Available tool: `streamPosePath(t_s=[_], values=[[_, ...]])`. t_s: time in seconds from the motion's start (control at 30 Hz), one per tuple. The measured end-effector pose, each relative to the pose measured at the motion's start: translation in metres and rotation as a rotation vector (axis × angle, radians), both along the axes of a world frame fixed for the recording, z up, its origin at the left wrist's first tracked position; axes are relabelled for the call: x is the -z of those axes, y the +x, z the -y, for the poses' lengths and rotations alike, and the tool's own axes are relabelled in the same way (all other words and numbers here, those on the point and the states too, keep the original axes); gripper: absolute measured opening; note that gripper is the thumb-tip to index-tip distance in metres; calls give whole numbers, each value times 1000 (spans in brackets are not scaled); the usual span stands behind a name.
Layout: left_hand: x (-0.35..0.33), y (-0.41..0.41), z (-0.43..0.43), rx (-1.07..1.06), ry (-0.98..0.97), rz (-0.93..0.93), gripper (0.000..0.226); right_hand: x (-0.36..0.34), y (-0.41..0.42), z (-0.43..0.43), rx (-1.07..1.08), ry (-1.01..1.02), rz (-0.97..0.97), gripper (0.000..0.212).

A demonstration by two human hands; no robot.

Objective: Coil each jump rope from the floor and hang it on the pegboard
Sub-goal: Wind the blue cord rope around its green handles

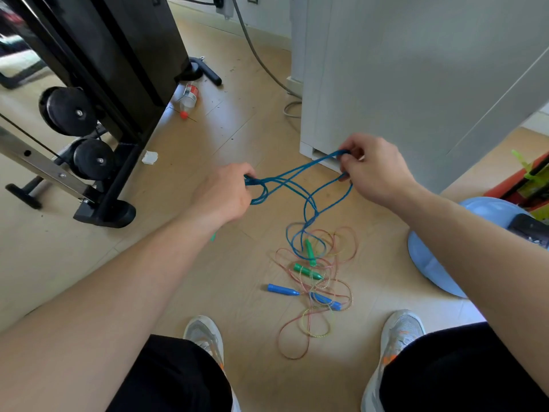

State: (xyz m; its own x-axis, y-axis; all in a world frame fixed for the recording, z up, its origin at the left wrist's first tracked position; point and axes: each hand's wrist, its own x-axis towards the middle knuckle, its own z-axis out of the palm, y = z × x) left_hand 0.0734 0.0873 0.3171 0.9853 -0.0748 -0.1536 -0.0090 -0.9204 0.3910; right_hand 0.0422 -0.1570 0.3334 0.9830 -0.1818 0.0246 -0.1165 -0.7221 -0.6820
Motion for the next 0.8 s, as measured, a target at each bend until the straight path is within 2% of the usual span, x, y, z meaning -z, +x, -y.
streamPosePath(t_s=[0.13, 0.37, 0.5, 0.6, 0.67, 0.8], values=[[-1, 4, -2, -50, -25, 60, 36, 3, -1, 8, 78, -49, -40, 18], [-1, 5, 1, -49, -98, 127, 32, 17, -1, 13, 94, -296, -199, 20], [-5, 10, -8, -149, -216, 84, 30, 17, -3, 28, 100, -466, -409, 25], [-8, 8, -7, -105, -292, 66, 32, 14, -6, 26, 2, -583, -542, 35], [-11, 3, 0, -11, -361, 48, 34, 14, -5, 15, -121, -517, -461, 55], [-17, -11, 22, 204, -495, 0, 34, 1, -11, -32, -379, -84, -242, 70]])
